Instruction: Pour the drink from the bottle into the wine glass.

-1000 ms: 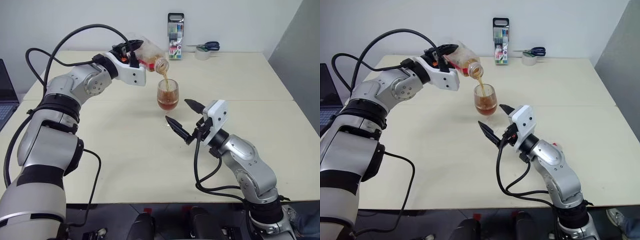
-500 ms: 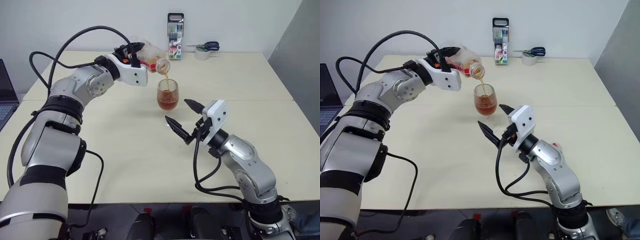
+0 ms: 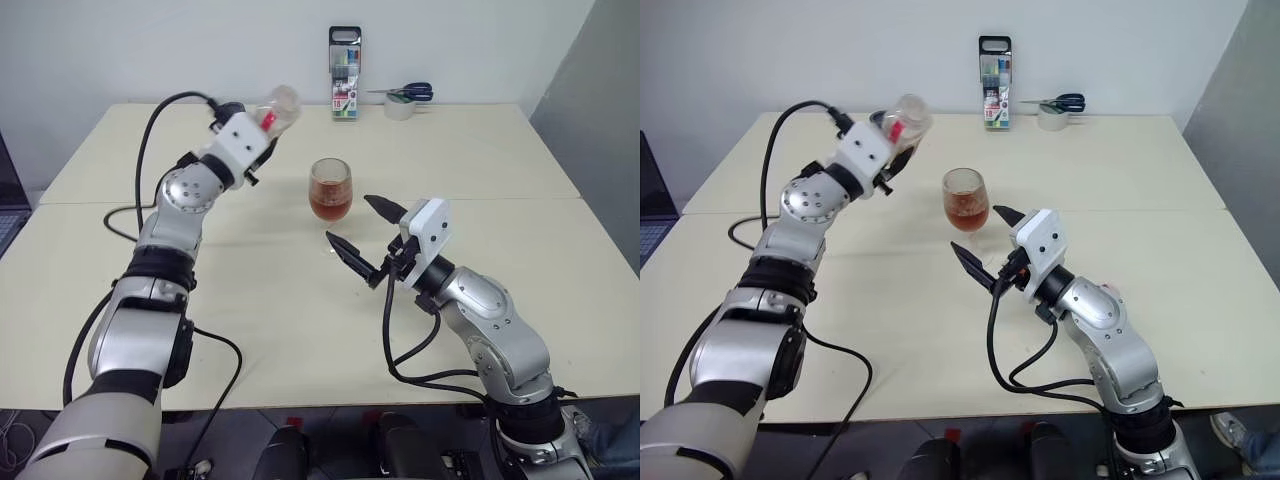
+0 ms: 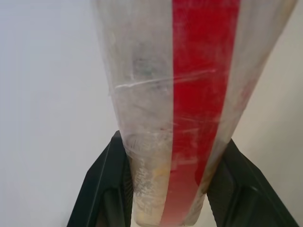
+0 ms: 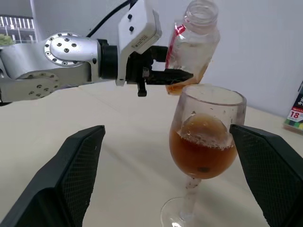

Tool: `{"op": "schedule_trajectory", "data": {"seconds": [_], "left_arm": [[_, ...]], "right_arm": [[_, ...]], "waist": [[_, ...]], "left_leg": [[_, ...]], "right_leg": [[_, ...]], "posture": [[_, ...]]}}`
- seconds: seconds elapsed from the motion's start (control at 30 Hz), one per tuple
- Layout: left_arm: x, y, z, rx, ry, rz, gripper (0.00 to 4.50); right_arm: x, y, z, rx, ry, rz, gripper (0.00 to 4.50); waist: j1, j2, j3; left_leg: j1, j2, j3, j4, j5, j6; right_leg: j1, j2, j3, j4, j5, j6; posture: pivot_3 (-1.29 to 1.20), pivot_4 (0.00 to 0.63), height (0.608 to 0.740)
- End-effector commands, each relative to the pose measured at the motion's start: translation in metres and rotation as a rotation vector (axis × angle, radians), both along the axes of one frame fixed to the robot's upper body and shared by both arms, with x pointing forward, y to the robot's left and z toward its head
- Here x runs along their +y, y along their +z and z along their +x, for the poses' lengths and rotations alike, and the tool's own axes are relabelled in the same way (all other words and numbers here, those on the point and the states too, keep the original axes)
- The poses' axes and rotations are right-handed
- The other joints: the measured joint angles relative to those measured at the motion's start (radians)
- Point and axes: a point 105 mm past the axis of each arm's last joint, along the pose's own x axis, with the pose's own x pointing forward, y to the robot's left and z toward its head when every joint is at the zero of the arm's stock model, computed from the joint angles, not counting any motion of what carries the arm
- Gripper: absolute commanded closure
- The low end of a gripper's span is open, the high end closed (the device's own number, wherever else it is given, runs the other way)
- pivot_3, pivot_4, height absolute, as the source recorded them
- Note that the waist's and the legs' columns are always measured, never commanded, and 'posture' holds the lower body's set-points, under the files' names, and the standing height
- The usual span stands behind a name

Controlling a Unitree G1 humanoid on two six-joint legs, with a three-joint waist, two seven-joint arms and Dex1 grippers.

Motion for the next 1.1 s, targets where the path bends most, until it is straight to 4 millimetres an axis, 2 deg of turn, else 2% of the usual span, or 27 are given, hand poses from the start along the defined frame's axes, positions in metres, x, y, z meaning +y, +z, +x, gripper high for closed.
{"op": "schedule_trajectory", "data": {"seconds": [0.03,0.17,0.27,0.37,0.57,0.73,0.87,1.1], "left_arm": [[0.014,0.009,-0.015,0.011,0.016,-0.185,2.85],[0.055,-0.033,-0.037,0.137,0.133,-0.462,2.85],[0.074,-0.047,-0.049,0.161,0.191,-0.564,2.85],[0.089,-0.065,-0.059,0.194,0.249,-0.593,2.85],[0.099,-0.081,-0.069,0.199,0.277,-0.591,2.85],[0.098,-0.095,-0.068,0.247,0.264,-0.517,2.85],[0.101,-0.099,-0.066,0.251,0.272,-0.481,2.85],[0.102,-0.099,-0.064,0.244,0.265,-0.475,0.46]], "right_arm": [[0.011,0.011,-0.014,-0.017,0.107,-0.013,0.00],[0.024,0.006,-0.017,0.052,0.208,-0.135,0.00],[0.029,0.010,-0.016,0.057,0.241,-0.158,0.00],[0.034,0.010,-0.016,0.057,0.278,-0.189,0.00],[0.041,0.011,-0.014,0.050,0.308,-0.200,0.00],[0.044,0.008,-0.014,0.049,0.313,-0.213,0.00],[0.045,0.007,-0.014,0.053,0.312,-0.214,0.00],[0.046,0.006,-0.013,0.057,0.308,-0.211,0.00]], "waist": [[-0.005,0.000,0.000],[-0.011,0.000,0.000],[-0.006,0.000,0.000],[0.002,-0.001,-0.001],[0.026,-0.002,-0.002],[0.028,-0.003,-0.002],[0.027,-0.003,-0.002],[0.026,-0.003,-0.002]], "left_leg": [[0.000,0.000,0.000,0.000,0.000,0.000],[0.000,0.001,-0.001,0.001,0.000,0.000],[0.000,0.001,-0.002,0.002,0.000,0.000],[-0.001,0.000,-0.003,0.005,0.000,0.000],[-0.002,-0.001,-0.002,0.009,-0.001,0.001],[-0.002,-0.001,-0.001,0.009,-0.001,0.001],[-0.002,0.000,-0.002,0.009,-0.001,0.001],[-0.002,0.000,-0.002,0.009,-0.002,0.003]], "right_leg": [[0.000,0.000,0.000,0.000,0.000,0.000],[0.000,0.000,0.000,0.000,0.000,0.000],[0.000,0.000,-0.001,0.001,0.000,0.000],[0.001,0.000,-0.002,0.001,0.000,0.000],[0.002,-0.001,-0.001,0.001,0.000,0.000],[0.002,-0.001,-0.001,0.001,0.000,0.000],[0.002,0.000,-0.001,0.001,0.000,0.000],[0.002,0.000,-0.001,0.001,0.000,0.000]], "posture": [[0.00,0.150,0.740],[0.00,0.150,0.740],[0.00,0.150,0.740],[0.00,0.150,0.740],[0.00,0.150,0.740],[0.00,0.150,0.740],[0.00,0.150,0.740],[0.00,0.150,0.740]]}}
